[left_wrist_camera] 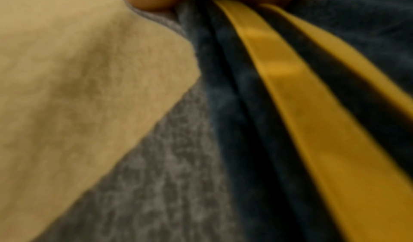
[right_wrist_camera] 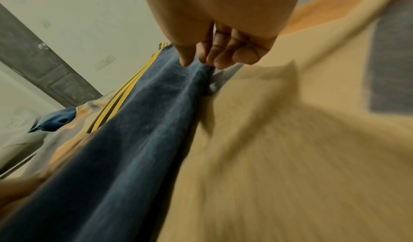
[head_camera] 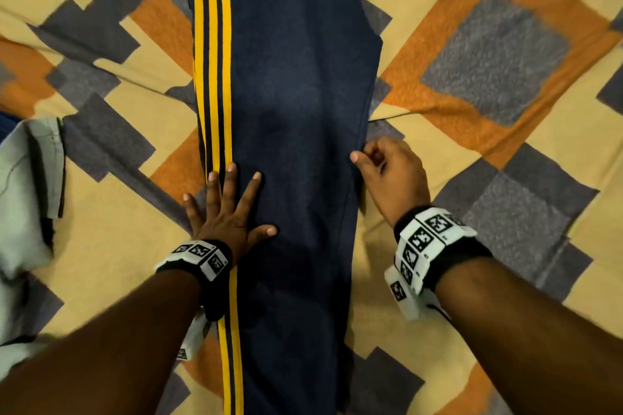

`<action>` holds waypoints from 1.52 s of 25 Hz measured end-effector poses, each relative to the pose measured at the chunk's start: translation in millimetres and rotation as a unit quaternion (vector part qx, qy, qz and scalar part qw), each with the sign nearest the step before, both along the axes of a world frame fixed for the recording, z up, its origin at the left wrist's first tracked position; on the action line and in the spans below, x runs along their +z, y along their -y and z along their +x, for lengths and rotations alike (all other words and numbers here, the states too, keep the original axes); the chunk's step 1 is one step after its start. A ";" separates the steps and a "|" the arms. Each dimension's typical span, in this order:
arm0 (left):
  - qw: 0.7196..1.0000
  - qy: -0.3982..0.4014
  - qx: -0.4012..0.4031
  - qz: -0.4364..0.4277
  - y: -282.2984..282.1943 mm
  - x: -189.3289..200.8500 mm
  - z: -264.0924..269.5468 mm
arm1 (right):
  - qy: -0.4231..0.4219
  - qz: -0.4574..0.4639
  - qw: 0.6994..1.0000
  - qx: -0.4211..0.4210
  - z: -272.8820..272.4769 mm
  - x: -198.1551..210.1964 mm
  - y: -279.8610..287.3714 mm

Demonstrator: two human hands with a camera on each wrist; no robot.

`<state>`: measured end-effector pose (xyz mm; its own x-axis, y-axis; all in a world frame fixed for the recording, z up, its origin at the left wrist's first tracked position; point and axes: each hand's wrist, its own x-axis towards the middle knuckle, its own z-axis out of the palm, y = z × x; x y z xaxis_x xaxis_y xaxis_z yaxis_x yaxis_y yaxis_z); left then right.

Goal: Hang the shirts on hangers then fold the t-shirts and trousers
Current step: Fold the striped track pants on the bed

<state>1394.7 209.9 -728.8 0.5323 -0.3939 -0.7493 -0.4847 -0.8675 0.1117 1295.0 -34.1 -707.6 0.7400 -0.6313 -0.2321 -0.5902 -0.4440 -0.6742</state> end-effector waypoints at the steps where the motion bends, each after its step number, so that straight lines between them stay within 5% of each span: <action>1: 1.000 -0.001 0.002 -0.006 -0.9 1.0 1.1 | -0.005 -0.011 1.000 0.011 17.3 -0.1 7.7; 4: 0.999 0.035 -0.006 -0.028 -1.0 13.0 4.3 | -0.070 0.020 0.997 0.035 42.9 -4.8 26.5; 9: 0.986 0.159 0.012 -0.054 37.7 48.5 53.1 | -0.033 0.064 0.996 -0.046 36.6 -2.3 41.1; 14: 0.975 0.171 -0.068 -0.122 89.2 27.4 92.9 | -0.006 -0.166 0.979 0.116 73.9 7.0 36.8; 16: 0.984 0.134 -0.071 -0.096 76.8 12.4 101.3 | -0.080 -0.206 0.959 0.179 88.7 3.1 44.4; 19: 0.989 0.116 -0.064 -0.063 47.6 7.7 113.5 | -0.192 -0.209 0.952 0.112 83.6 -2.4 73.6; 21: 0.982 0.154 -0.097 -0.059 47.5 12.6 119.2 | -0.163 -0.235 0.955 0.082 81.3 -1.5 74.4; 23: 0.974 0.183 -0.100 -0.091 68.3 13.8 132.3 | -0.097 -0.266 0.941 0.186 96.9 -4.9 61.8; 25: 0.980 0.150 -0.058 -0.116 87.3 12.0 153.6 | -0.121 -0.251 0.913 0.300 115.7 -13.0 56.7; 26: 0.986 0.122 -0.024 -0.115 91.6 8.4 164.0 | -0.175 -0.230 0.912 0.291 122.0 -16.3 64.4; 28: 0.988 0.102 0.027 -0.111 90.1 -1.0 176.3 | -0.251 -0.165 0.946 0.125 130.2 -18.3 89.0; 30: 0.985 0.109 0.066 -0.115 83.2 -6.8 177.1 | -0.221 -0.160 0.962 0.021 139.6 -15.2 91.7; 32: 0.984 0.107 0.089 -0.114 82.4 -9.7 174.9 | -0.130 -0.212 0.954 0.166 156.0 -16.1 66.4; 34: 0.986 0.095 0.087 -0.106 83.5 -9.5 177.9 | -0.125 -0.229 0.913 0.312 170.3 -24.9 51.3; 38: 0.987 0.069 0.081 -0.117 83.6 -13.8 179.2 | -0.220 -0.199 0.943 0.148 184.2 -27.9 70.5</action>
<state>1573.9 126.3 -742.6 0.6938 -0.4484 -0.5635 -0.3656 -0.8935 0.2608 1479.1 -104.6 -735.5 0.7849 -0.5143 -0.3455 -0.5845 -0.7996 -0.1376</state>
